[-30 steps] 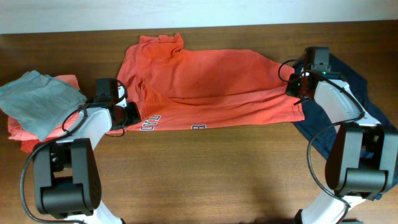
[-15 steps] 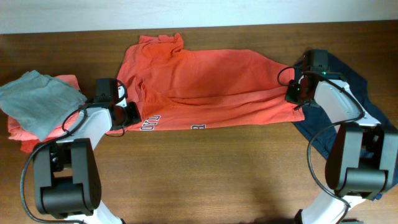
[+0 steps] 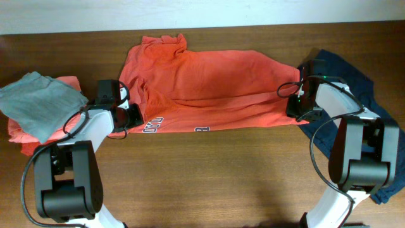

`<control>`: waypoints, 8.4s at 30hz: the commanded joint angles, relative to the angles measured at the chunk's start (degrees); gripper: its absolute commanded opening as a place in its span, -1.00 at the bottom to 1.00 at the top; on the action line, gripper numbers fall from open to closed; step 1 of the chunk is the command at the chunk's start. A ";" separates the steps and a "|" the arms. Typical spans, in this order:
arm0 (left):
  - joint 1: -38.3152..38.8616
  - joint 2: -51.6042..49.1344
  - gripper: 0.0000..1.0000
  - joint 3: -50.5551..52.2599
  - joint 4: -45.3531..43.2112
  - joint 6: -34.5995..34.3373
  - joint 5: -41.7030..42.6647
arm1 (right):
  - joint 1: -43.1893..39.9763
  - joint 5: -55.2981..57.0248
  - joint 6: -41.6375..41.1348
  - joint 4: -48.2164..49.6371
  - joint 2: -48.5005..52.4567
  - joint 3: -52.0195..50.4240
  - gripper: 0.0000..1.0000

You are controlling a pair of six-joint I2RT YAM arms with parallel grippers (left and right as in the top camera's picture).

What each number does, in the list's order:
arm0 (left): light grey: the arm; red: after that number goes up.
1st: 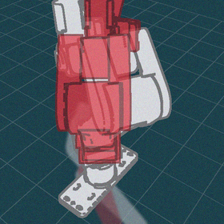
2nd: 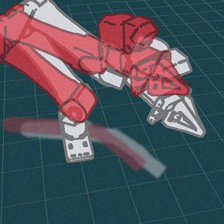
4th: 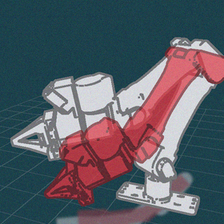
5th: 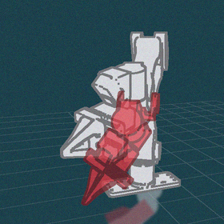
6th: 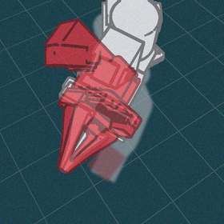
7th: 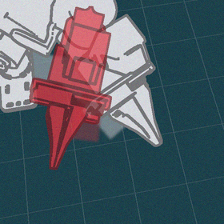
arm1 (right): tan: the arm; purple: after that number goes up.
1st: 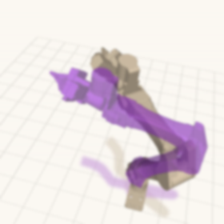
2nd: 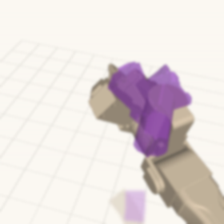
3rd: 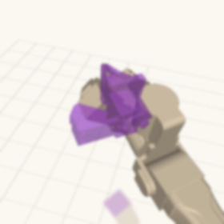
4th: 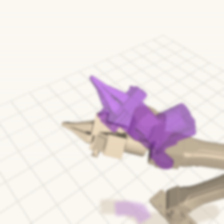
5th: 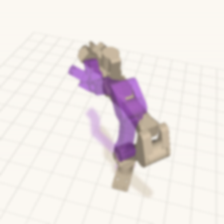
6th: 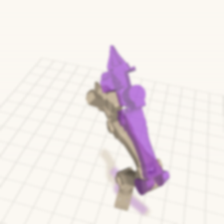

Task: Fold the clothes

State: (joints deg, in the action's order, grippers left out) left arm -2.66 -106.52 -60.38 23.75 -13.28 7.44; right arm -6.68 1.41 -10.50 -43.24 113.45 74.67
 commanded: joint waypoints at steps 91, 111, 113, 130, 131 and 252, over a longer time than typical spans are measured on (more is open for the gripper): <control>-4.94 3.28 0.06 -6.93 22.99 5.33 -2.27 | -19.74 -7.45 5.35 -25.42 6.45 38.23 0.21; -3.74 -1.53 0.63 -27.17 6.54 11.93 -2.27 | -5.49 -7.23 9.66 -33.38 6.45 42.12 0.36; -3.89 -6.14 0.64 -29.07 1.42 14.25 -1.66 | -5.22 -7.23 9.66 -34.12 6.45 42.12 0.36; -4.04 -30.42 0.62 -37.81 -19.23 16.31 6.80 | -5.18 -7.21 9.66 -36.98 6.45 42.12 0.35; -4.04 -30.82 0.61 -37.81 -19.26 16.33 6.78 | -5.18 -7.21 9.68 -36.96 6.45 42.12 0.35; -0.98 -21.07 -0.99 -34.21 52.89 9.07 4.72 | -4.52 -6.86 15.65 -54.12 7.43 52.30 0.35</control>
State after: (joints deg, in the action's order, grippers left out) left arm -3.79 -128.53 -98.74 78.32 -5.13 12.80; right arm -8.82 -3.09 5.06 -97.08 124.03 127.57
